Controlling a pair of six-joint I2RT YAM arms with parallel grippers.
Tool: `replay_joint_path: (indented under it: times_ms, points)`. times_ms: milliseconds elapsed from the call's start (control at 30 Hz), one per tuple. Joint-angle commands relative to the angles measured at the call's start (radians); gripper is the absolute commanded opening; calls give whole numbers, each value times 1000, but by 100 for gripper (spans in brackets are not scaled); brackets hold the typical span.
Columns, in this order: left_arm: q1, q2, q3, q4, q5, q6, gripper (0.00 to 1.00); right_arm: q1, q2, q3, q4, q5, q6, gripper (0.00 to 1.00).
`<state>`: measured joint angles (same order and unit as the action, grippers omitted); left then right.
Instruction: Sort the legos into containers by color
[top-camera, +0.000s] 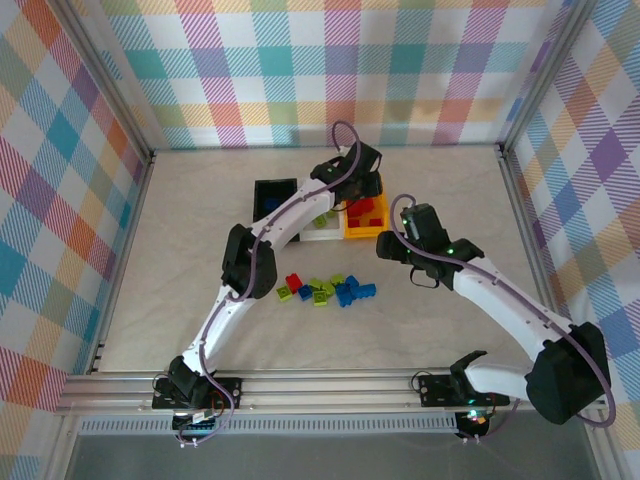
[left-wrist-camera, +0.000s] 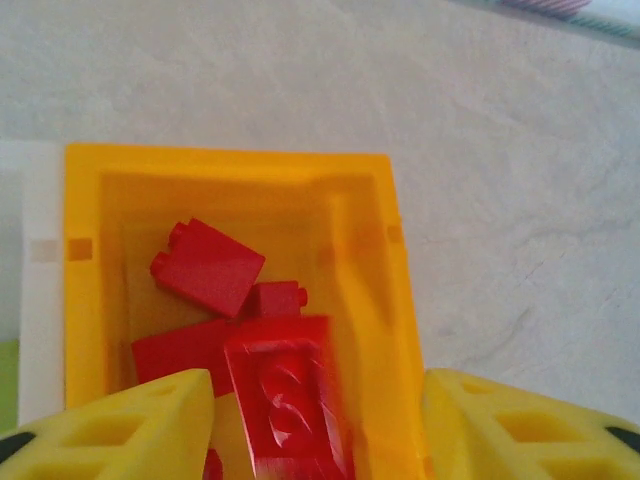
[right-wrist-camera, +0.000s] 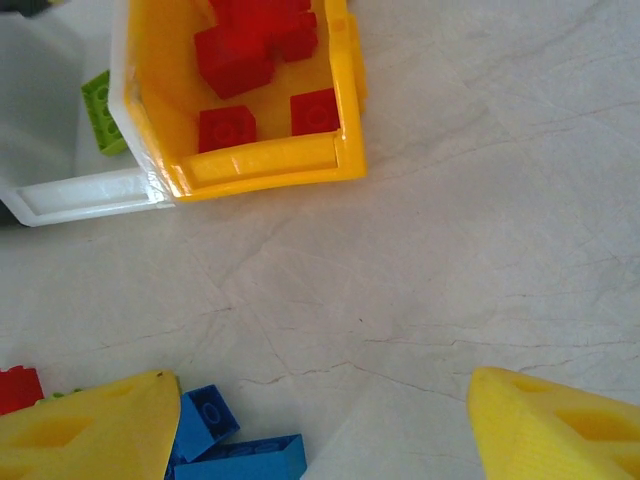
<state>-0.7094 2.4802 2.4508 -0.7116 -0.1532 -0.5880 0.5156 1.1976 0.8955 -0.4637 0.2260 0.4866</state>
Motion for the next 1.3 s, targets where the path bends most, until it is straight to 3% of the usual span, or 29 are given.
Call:
replay_joint_path:
  times_ms: [0, 100, 233, 400, 667, 933, 1267]
  points:
    - [-4, -54, 24, -51, 15, 3, 67, -3, -19, -11, 9, -46, -22, 77]
    - [-4, -167, -70, -9, 27, 11, 78, -3, -5, -9, 11, -127, -50, 78]
    - [-8, -387, -344, 103, 52, 10, 100, 28, 33, -10, -6, -210, -74, 80]
    - [-22, -683, -746, 221, 50, -10, 100, 109, 113, -13, -3, -254, -103, 78]
    - [-33, -1129, -1319, 220, -37, -99, 100, 186, 329, 73, -2, -192, -161, 59]
    - [-20, -1436, -1557, 18, -154, -156, 100, 215, 471, 127, -2, -149, -195, 54]
    - [37, -1550, -1635, -60, -180, -186, 100, 215, 530, 143, 17, -180, -187, 40]
